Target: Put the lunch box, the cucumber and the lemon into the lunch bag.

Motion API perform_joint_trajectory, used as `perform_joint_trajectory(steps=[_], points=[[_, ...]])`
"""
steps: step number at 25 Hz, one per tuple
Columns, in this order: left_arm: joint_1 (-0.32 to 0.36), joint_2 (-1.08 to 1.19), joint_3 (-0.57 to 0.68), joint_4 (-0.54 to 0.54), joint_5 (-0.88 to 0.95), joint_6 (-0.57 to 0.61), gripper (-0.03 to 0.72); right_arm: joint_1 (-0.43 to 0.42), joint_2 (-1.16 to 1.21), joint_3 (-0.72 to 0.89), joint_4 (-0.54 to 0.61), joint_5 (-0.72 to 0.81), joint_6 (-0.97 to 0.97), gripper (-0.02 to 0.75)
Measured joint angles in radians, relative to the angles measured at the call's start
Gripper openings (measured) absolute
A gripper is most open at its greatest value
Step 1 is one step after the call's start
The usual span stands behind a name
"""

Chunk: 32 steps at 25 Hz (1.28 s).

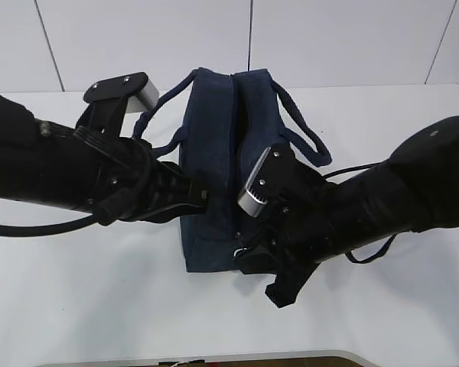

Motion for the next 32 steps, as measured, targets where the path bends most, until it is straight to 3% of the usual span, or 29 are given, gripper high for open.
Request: perform_joint_trajectory(steps=[9, 32], points=[[-0.001, 0.0, 0.0, 0.0, 0.0, 0.0, -0.013, 0.0, -0.049, 0.0, -0.258, 0.014, 0.262, 0.005], [-0.01, 0.0, 0.0, -0.004, 0.011, 0.0, -0.013, 0.0, -0.185, -0.003, -0.564, 0.111, 0.53, 0.005]])
